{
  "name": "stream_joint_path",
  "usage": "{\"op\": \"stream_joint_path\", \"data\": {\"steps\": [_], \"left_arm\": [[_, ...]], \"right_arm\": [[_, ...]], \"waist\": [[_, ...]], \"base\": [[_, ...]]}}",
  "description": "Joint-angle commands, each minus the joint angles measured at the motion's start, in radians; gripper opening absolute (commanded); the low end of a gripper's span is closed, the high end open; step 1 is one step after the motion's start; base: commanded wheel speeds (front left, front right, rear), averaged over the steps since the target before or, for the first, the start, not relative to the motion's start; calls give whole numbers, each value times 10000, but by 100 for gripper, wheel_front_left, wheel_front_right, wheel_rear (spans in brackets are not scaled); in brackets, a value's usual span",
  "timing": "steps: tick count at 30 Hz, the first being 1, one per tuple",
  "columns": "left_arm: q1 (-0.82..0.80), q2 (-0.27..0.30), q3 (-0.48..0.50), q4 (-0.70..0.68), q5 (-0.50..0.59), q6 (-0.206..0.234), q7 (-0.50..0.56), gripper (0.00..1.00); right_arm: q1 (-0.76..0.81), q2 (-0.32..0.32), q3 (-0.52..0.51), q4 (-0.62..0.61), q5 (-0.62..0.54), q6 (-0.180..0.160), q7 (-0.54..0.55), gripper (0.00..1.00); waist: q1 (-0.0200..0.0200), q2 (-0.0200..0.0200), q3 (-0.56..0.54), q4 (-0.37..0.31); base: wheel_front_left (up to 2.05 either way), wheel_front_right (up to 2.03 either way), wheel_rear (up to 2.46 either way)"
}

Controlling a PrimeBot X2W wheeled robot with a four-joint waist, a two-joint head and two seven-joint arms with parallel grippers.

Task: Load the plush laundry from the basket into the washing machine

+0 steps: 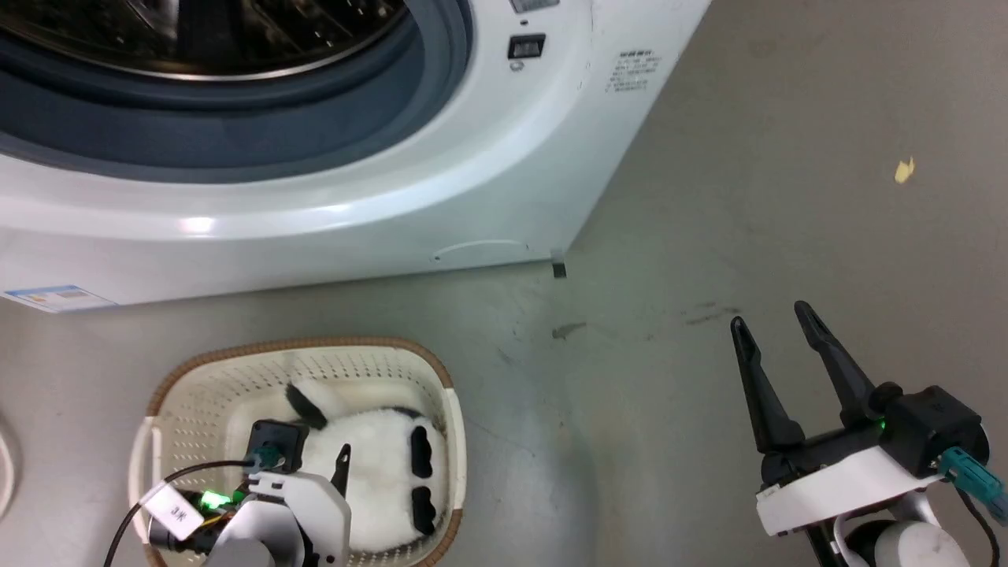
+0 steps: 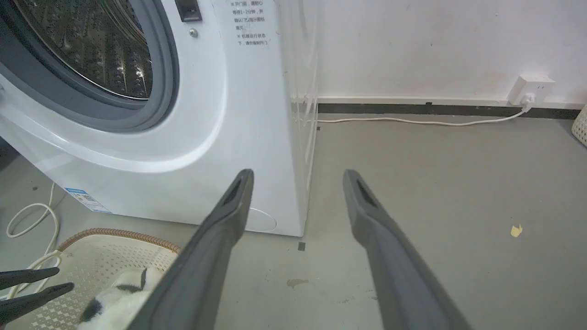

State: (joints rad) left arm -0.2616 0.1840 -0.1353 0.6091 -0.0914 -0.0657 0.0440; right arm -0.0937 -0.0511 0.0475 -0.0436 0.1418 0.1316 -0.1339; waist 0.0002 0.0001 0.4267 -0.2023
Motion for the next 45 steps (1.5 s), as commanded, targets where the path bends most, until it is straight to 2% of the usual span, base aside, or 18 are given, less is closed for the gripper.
{"op": "stream_joint_path", "data": {"steps": [1, 10, 17, 34, 40, 41, 42, 45], "left_arm": [[-256, 127, -135, 236, -18, -63, 32, 100], [-1058, 601, -598, 1121, -567, -159, 351, 100], [-1712, 963, -850, 2005, -969, -231, 1065, 100], [-2896, 1765, -2191, 3098, -1509, -391, 1358, 100], [-3328, 2022, -2429, 3795, -1672, -288, 1360, 100], [-3395, 2054, -2450, 3909, -1725, -281, 1346, 35], [-3452, 2087, -2481, 4026, -1770, -285, 1341, 0], [-3533, 2175, -2532, 4394, -1957, -293, 1280, 0]], "right_arm": [[-191, 5, 46, -59, 90, -5, -89, 100], [-503, 6, -53, -145, 445, -6, -278, 100], [-682, 6, -12, -228, 803, -6, -424, 100], [-927, 7, 76, -421, 1473, -7, -757, 100], [-965, 8, 204, -516, 1733, -8, -882, 100], [-974, 8, 221, -514, 1766, -8, -903, 100], [-998, 8, 246, -500, 1799, -8, -924, 100], [-1132, 8, 337, -415, 1908, -8, -987, 100]], "waist": [[-1, -1, 246, -138], [-2, -1, 1173, -487], [-2, -1, 1907, -799], [-2, -1, 3398, -1418], [-2, -1, 3841, -1658], [-2, -1, 3907, -1699], [-2, -1, 3965, -1752], [-2, -1, 4061, -1963]], "base": [[0, 0, 0], [0, 0, 0], [0, 0, 0], [0, 0, 0], [0, 0, 0], [0, 0, 0], [0, 0, 0], [0, 0, 0]]}}
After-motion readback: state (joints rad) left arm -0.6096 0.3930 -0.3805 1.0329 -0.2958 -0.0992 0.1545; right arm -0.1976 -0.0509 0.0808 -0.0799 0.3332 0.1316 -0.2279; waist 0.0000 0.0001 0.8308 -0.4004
